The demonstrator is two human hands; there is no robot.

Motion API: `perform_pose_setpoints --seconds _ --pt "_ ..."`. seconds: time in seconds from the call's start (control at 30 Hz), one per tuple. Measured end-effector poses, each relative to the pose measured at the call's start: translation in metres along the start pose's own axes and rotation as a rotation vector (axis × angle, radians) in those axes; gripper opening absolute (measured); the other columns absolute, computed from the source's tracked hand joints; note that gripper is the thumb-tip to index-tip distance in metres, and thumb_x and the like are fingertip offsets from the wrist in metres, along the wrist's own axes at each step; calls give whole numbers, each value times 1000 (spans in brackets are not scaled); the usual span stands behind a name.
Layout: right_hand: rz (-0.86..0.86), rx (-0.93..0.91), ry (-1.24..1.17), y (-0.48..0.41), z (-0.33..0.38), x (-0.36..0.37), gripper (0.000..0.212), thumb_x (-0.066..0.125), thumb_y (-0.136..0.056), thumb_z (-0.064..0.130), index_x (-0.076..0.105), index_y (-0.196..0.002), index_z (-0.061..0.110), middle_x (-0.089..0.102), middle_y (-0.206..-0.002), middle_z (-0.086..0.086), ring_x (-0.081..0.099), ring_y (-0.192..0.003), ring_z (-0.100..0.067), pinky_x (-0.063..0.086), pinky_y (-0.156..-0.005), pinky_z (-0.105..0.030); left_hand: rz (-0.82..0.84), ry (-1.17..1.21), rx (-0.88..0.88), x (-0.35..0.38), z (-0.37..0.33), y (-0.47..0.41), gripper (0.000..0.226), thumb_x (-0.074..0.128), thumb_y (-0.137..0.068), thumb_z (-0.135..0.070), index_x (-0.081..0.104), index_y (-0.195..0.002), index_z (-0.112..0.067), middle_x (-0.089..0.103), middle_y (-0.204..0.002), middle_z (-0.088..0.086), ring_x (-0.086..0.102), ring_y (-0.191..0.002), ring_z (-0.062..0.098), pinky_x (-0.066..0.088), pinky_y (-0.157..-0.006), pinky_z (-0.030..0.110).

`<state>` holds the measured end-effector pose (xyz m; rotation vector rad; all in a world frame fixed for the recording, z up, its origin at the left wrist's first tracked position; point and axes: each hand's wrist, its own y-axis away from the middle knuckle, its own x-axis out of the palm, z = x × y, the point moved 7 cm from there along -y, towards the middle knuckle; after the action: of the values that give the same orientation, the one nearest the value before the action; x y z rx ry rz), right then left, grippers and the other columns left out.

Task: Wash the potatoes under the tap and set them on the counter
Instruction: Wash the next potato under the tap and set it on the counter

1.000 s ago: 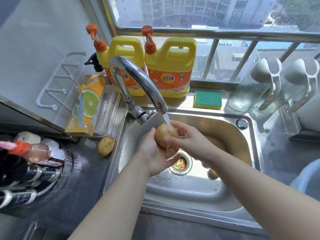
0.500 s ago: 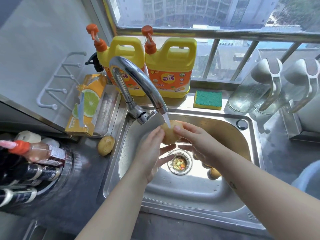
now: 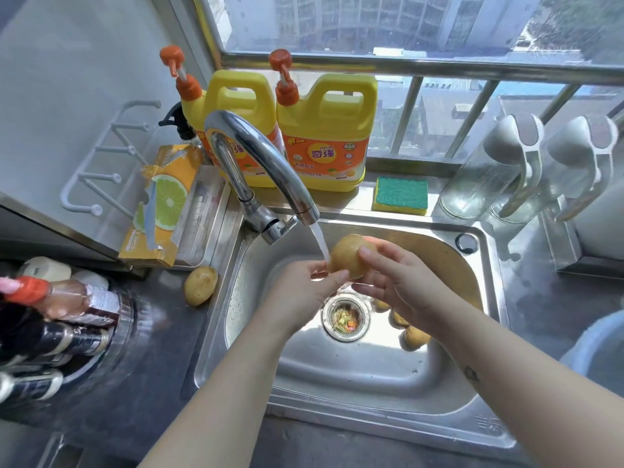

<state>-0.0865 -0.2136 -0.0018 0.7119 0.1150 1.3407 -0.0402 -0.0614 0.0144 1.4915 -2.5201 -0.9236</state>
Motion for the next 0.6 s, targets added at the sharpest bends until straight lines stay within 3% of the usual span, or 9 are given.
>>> perform_pose_setpoints --seconds 0.03,0.1,0.23,0.37,0.47,0.53,0.6 --pt "-16 -15 76 0 5 0 44 74 -83 31 64 -124 20 72 -120 -15 74 -96 -24 57 -91 -39 -8 -55 12 -3 -3 -1 40 78 -84 -36 71 -119 -20 73 -112 -4 70 -104 16 52 -101 46" --pt "-36 -50 264 -1 15 5 46 80 -82 33 64 -124 24 73 -115 -13 74 -95 -21 59 -91 -41 -25 -38 69 -10 -7 -2 42 79 -83 -27 67 -123 -26 69 -120 -8 69 -107 12 52 -101 44" --pt "-70 -157 594 -3 36 26 46 78 -85 38 64 -127 28 72 -106 -2 71 -95 -19 60 -87 -39 28 96 135 -10 -11 1 41 81 -82 -24 60 -107 -48 72 -101 -28 72 -100 6 55 -92 35" --pt "-22 -178 635 -3 39 36 31 71 -92 36 71 -122 28 75 -105 4 71 -97 -14 57 -86 -35 -48 202 130 -14 -5 2 48 81 -81 -33 60 -124 -34 73 -110 -12 71 -103 10 58 -91 35" --pt "-53 -139 547 -2 29 23 25 69 -94 30 73 -119 25 76 -104 3 72 -94 -12 59 -83 -34 -34 265 43 -15 5 3 40 78 -85 -23 59 -119 -34 68 -116 -5 71 -103 16 58 -91 37" --pt "-98 -105 535 -1 16 12 20 68 -95 28 74 -114 24 77 -100 3 74 -90 -14 59 -78 -32 -25 165 23 -16 13 6 45 79 -84 -24 59 -123 -31 67 -119 -4 68 -102 13 56 -84 27" --pt "-131 -71 660 -2 -3 1 12 68 -95 27 76 -104 23 77 -91 4 74 -85 -15 54 -69 -27 -20 -127 41 -15 22 8 54 84 -79 -27 59 -127 -29 65 -119 -5 65 -100 11 53 -79 19"
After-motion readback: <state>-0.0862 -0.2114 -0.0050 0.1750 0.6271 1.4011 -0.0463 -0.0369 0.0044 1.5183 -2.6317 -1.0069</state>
